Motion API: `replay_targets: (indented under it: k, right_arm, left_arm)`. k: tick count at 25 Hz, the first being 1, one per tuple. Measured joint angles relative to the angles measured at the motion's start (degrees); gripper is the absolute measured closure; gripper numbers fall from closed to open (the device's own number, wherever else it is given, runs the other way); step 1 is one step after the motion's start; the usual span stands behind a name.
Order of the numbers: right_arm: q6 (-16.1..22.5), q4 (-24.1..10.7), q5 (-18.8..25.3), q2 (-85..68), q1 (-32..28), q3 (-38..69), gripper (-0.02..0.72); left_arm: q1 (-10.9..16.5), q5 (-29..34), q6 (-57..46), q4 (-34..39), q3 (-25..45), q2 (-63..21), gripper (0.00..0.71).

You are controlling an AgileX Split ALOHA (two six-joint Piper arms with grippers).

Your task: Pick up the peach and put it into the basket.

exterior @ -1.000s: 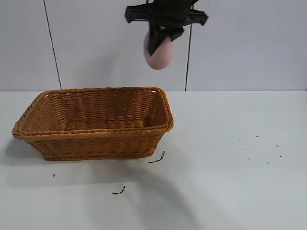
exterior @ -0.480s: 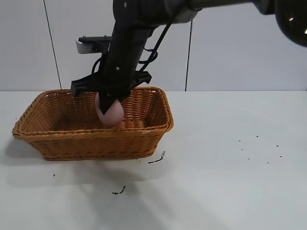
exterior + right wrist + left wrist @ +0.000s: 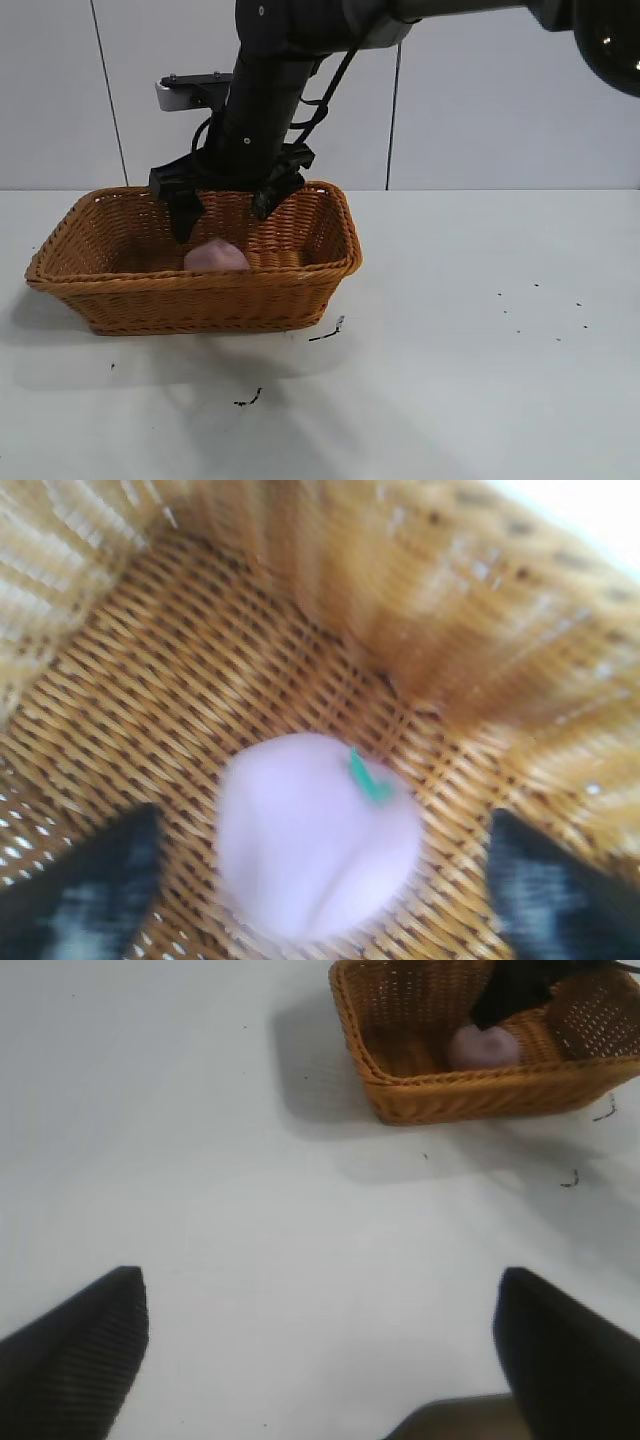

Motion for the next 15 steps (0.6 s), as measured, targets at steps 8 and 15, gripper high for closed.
replay_targets:
  k: [8,15]
  right_arm:
    - [0.2,-0.3,3.9,-1.9,-14.4,-0.1,0.014]
    - [0.2,-0.4,7.2,-2.0,-27.9,-0.1,0.014]
  left_arm:
    - [0.0,0.0,0.0,0.0,0.0,0.0,0.018]
    - [0.0,0.0,0.0,0.0,0.0,0.0,0.018]
